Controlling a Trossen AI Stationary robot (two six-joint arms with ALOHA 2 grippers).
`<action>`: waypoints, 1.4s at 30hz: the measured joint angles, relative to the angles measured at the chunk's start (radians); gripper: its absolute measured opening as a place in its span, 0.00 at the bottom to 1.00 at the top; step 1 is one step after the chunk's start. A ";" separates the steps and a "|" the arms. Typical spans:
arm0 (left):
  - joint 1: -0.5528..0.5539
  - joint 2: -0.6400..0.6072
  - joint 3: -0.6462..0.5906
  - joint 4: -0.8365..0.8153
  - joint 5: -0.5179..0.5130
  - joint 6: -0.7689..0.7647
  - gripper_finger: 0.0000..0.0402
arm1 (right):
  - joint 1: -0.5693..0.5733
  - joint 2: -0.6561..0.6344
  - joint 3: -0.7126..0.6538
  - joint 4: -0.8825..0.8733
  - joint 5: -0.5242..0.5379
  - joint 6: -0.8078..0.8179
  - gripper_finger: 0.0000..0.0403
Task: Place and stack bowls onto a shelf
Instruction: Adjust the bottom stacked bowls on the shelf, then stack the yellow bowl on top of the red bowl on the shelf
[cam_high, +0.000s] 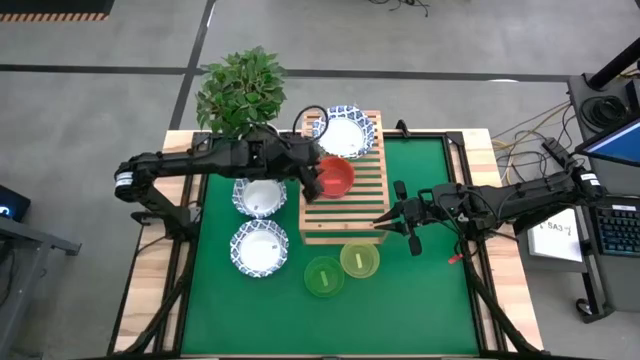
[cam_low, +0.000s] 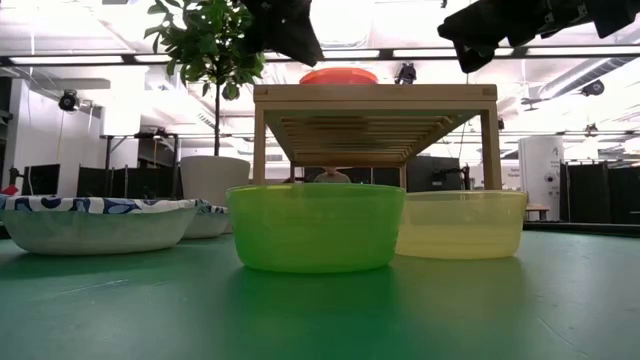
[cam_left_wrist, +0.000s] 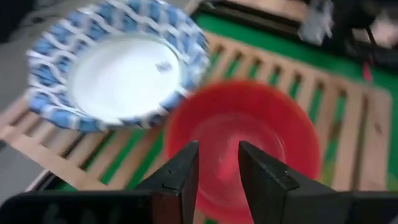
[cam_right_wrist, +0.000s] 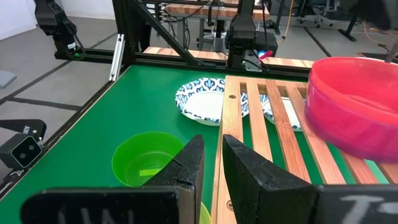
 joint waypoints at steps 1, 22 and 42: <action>-0.006 0.000 0.000 -0.020 0.014 0.015 0.24 | 0.000 0.000 0.000 0.000 0.000 0.000 0.12; -0.048 0.058 -0.035 -0.159 -0.159 0.031 0.19 | 0.000 0.000 -0.001 0.001 0.001 -0.001 0.12; -0.338 0.007 -0.135 -0.218 -0.160 -0.097 0.19 | 0.003 0.000 -0.001 0.038 0.077 0.176 0.12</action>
